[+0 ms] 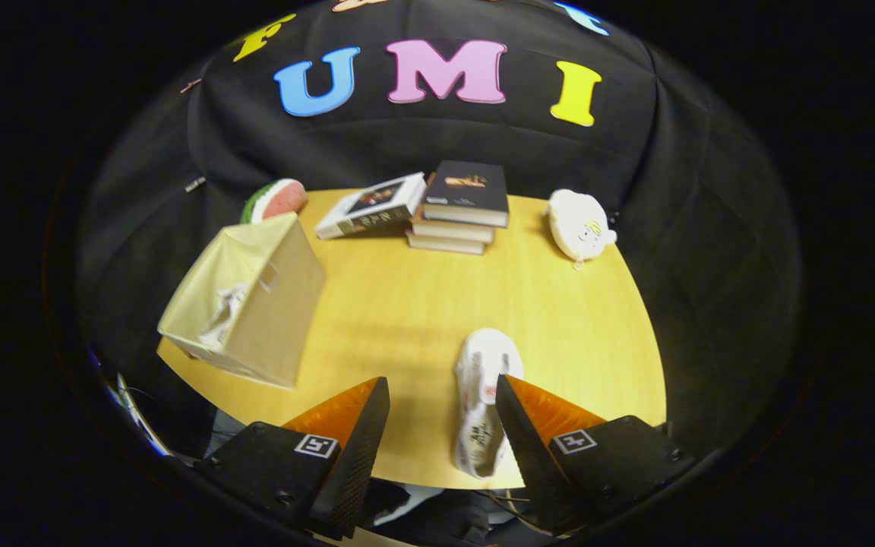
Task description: Open the storage box then place both shoes into the box .Put the left shoe in first, then the right shoe, with the right side of both shoes facing outward in a uniform manner.
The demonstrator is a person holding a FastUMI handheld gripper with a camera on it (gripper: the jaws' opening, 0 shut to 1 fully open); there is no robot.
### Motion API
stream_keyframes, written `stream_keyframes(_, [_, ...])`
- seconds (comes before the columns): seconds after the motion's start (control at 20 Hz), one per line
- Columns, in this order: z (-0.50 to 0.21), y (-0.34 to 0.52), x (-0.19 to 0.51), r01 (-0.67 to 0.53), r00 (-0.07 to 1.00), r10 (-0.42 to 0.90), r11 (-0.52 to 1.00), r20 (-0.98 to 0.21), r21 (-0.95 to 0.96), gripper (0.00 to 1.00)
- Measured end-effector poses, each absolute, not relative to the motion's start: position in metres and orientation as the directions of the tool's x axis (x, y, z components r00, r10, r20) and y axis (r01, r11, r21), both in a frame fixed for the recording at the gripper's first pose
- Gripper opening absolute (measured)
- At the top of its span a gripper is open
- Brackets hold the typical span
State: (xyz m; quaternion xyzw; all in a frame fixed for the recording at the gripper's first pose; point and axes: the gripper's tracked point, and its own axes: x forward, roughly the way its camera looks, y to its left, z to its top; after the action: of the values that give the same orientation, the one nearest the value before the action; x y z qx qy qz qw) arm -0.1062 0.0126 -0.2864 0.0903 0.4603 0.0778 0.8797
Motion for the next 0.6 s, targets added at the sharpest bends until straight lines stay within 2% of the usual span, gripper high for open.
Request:
stream_keyframes(0.15, [-0.334, -0.017, -0.128, -0.005, 0.514, 0.156, 0.984, -0.843, 0.179, 0.80])
stream_keyframes(0.35, [-0.376, -0.019, -0.133, 0.022, 0.442, 0.164, 0.981, -0.882, 0.193, 0.68])
stream_keyframes(0.4, [-0.384, -0.013, -0.130, 0.019, 0.429, 0.178, 0.978, -0.886, 0.206, 0.61])
stream_keyframes(0.5, [-0.400, -0.009, -0.122, 0.000, 0.418, 0.174, 0.981, -0.892, 0.192, 0.53])
stream_keyframes(0.6, [-0.412, -0.010, -0.110, -0.011, 0.419, 0.157, 0.986, -0.895, 0.167, 0.52])
